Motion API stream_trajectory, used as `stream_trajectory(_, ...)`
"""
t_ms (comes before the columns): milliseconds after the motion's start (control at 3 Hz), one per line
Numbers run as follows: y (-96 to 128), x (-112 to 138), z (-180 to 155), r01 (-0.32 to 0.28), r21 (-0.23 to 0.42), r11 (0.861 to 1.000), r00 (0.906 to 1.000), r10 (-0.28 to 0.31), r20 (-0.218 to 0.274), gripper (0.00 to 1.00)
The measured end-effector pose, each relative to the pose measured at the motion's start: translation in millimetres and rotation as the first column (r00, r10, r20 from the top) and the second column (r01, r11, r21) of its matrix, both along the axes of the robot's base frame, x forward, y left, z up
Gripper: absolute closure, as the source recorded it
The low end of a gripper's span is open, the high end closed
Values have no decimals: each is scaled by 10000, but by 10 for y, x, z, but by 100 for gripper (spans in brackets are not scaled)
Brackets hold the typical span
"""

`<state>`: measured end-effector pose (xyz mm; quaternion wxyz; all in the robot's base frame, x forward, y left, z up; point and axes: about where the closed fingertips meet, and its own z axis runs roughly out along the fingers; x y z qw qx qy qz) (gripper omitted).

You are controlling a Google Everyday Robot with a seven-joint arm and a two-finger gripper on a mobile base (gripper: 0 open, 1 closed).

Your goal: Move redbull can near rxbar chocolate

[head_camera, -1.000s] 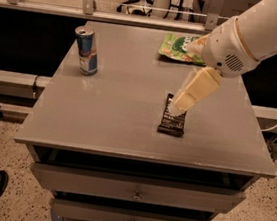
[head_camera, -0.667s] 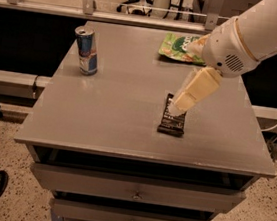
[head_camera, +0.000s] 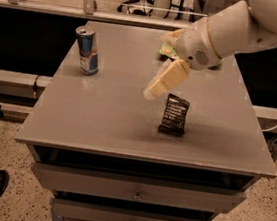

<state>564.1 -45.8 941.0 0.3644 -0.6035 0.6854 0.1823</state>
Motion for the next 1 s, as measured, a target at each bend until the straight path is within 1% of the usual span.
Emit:
stream_trajectory(333,360,390,-126,-356,974,9946,9983,309,491,0)
stream_trajectory(667,701,678,-199,-560,1869,9808,9963,427,745,0)
stream_trajectory(1000,995,874,-247,-608,2561,9647,9966,445,690,0)
